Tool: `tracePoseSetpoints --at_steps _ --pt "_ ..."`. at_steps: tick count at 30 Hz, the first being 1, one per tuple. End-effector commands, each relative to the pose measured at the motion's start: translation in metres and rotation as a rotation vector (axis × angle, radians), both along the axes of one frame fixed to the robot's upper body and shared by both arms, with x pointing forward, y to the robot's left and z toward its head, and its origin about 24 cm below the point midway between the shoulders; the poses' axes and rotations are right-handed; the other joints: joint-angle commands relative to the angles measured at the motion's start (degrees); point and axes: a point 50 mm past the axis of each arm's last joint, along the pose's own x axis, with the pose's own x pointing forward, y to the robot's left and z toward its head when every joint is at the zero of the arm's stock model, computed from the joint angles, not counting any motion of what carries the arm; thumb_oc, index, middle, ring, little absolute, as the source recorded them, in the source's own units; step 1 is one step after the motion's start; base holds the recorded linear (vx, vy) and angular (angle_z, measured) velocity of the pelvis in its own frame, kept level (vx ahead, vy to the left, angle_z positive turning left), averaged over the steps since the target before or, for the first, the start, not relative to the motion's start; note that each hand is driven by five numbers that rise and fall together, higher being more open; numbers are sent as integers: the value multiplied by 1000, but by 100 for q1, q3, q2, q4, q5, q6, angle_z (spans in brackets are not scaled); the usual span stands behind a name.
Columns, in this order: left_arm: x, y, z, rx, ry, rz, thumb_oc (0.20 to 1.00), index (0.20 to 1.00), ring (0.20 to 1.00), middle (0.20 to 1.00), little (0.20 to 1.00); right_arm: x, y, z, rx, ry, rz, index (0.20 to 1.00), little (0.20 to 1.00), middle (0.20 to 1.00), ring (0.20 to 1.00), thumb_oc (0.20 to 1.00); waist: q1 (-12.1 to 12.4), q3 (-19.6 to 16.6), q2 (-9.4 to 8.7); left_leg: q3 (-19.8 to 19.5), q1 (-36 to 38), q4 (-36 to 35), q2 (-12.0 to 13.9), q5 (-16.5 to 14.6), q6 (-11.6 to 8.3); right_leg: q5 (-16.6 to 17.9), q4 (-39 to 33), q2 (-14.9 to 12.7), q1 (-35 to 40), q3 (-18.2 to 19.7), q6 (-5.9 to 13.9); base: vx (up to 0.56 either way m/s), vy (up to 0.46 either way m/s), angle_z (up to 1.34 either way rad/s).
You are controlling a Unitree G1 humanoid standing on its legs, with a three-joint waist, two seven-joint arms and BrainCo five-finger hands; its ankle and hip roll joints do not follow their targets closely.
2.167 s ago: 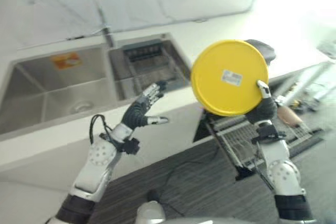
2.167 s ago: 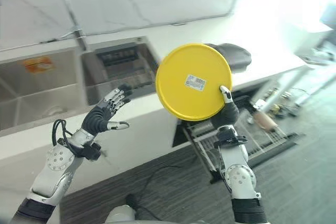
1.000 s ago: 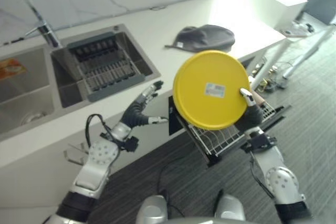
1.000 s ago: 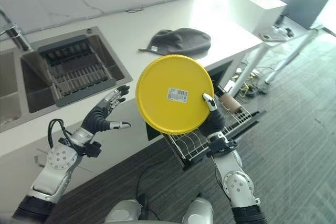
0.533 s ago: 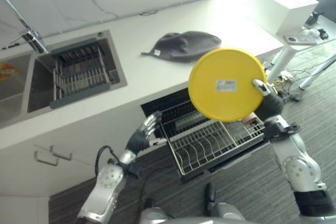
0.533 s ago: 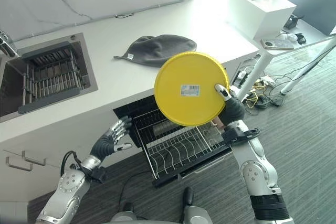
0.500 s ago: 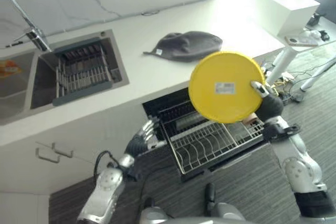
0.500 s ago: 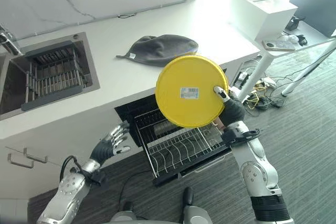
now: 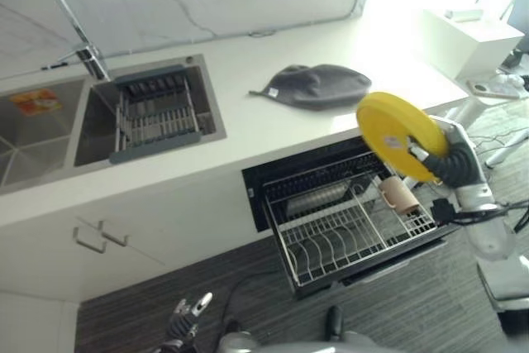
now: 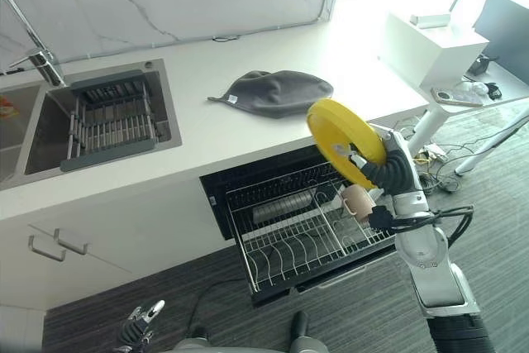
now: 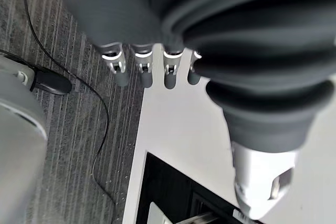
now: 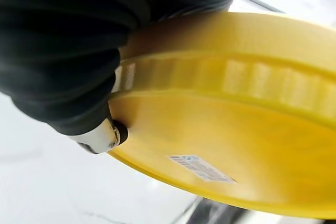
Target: Place the dishes in the dishwasher.
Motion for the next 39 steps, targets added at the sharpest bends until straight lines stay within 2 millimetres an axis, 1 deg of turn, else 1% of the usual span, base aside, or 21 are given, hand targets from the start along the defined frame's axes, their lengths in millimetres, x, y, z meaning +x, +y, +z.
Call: tracePoseSetpoints --at_steps 1,2,3,6,11,12,16,19,20,21,22,23,24,25,26,27,30,31,32,34,39 --pt "21 19 13 70 -89 -6 1000 1000 1000 1000 1000 -8 15 34 -234 -359 21 200 200 200 200 200 219 -202 -115 -304 -427 84 136 -149 -4 -670 365 -887 502 -332 732 0 0 0" --pt "21 21 13 77 -85 1 1000 1000 1000 1000 1000 -6 14 31 -264 -363 14 200 200 200 200 200 234 -215 -116 -319 -425 82 134 -156 -2 -675 357 -883 518 -346 737 13 -20 7" --pt "19 27 13 104 -81 10 1000 1000 1000 1000 1000 -4 11 22 -338 -366 2 200 200 200 200 200 282 -264 -132 -348 -432 75 125 -168 -1 -687 316 -864 564 -391 743 10 -14 10" --pt "14 31 13 120 -70 36 1000 1000 1000 1000 1000 -4 9 12 -358 -323 16 200 200 200 200 200 298 -307 -136 -373 -448 71 119 -174 1 -701 291 -845 584 -413 743 -2 -2 6" --pt "5 36 7 90 -37 152 1000 1000 1000 1000 1000 -8 19 -19 -413 -200 121 200 200 200 200 200 298 -332 -163 -400 -439 66 113 -182 5 -731 264 -820 637 -444 742 0 0 1" --pt "5 37 7 91 -35 151 1000 1000 1000 1000 1000 -8 20 -22 -419 -187 128 200 200 200 200 200 298 -333 -164 -403 -438 67 112 -183 4 -736 266 -819 643 -450 741 0 0 0" --pt "7 39 9 101 -35 137 1000 1000 1000 1000 1000 -9 18 -48 -451 -69 154 200 200 200 200 200 316 -320 -195 -443 -465 75 89 -180 14 -754 260 -796 676 -445 726 5 -8 4" --pt "7 40 9 98 -32 137 1000 1000 1000 1000 1000 -9 14 -59 -460 -22 152 200 200 200 200 200 333 -306 -205 -454 -463 74 85 -183 20 -758 258 -789 695 -462 724 2 -10 3" --pt "6 41 9 101 -27 128 1000 1000 1000 1000 1000 -9 11 -68 -460 14 141 200 200 200 200 200 365 -295 -204 -510 -467 129 44 -205 51 -861 395 -776 716 -426 700 0 0 0" --pt "6 41 9 101 -26 127 1000 1000 1000 1000 1000 -9 11 -69 -460 17 139 200 200 200 200 200 368 -292 -206 -519 -471 149 39 -213 55 -876 421 -777 716 -423 696 16 4 6" --pt "7 42 10 109 -23 117 1000 1000 1000 1000 1000 -8 9 -76 -453 43 125 200 200 200 200 200 380 -233 -228 -638 -591 634 -44 -382 116 -1091 831 -769 662 -325 608 -33 15 12" --pt "12 43 12 105 -32 124 1000 1000 1000 1000 1000 -4 9 -78 -442 53 114 200 200 200 200 200 380 -79 -242 -787 -847 1399 -144 -658 185 -1341 1381 -777 512 -179 497 -90 32 13" --pt "19 44 14 102 -55 113 1000 1000 1000 1000 1000 1 9 -79 -447 38 108 200 200 200 200 200 382 139 -193 -929 -1137 2033 -176 -908 197 -1612 2018 -787 258 -72 395 -99 24 12" --pt "20 44 15 102 -58 112 1000 1000 1000 1000 1000 2 9 -79 -450 34 108 200 200 200 200 200 380 164 -186 -944 -1183 2103 -174 -944 194 -1650 2092 -793 211 -59 388 -151 25 9" --pt "29 44 17 99 -82 105 1000 1000 1000 1000 1000 10 9 -76 -458 16 93 200 200 200 200 200 410 343 -115 -995 -1378 2436 -165 -1073 189 -1797 2575 -857 -40 -86 336 -137 19 6" --pt "33 43 18 95 -93 114 1000 1000 1000 1000 1000 15 8 -73 -460 11 87 200 200 200 200 200 419 434 -84 -1019 -1510 2668 -157 -1188 172 -1876 2794 -911 -173 -62 315 -149 30 -4" --pt "34 42 18 83 -100 143 1000 1000 1000 1000 1000 21 7 -70 -465 11 76 200 200 200 200 200 431 567 -22 -1046 -1790 3132 -161 -1371 209 -2013 3359 -1038 -514 -5 258 -86 37 -17" --pt "36 42 19 77 -107 148 1000 1000 1000 1000 1000 24 7 -67 -480 -2 75 200 200 200 200 200 449 711 12 -1057 -2131 3634 -215 -1533 251 -2129 3889 -1138 -874 38 192 -110 34 -14" --pt "36 41 19 74 -107 145 1000 1000 1000 1000 1000 26 8 -66 -487 -10 76 200 200 200 200 200 464 761 30 -1058 -2255 3830 -234 -1600 261 -2180 4104 -1181 -1009 45 171 -96 27 -11" --pt "37 40 20 73 -108 143 1000 1000 1000 1000 1000 31 10 -64 -496 -19 74 200 200 200 200 200 496 841 51 -1075 -2432 4132 -272 -1702 274 -2252 4443 -1256 -1229 73 150 -13 6 2" --pt "35 41 21 77 -106 131 1000 1000 1000 1000 1000 47 15 -60 -518 -14 65 200 200 200 200 200 601 983 128 -1138 -2589 4510 -324 -1836 297 -2378 4929 -1394 -1457 88 111 66 16 1"
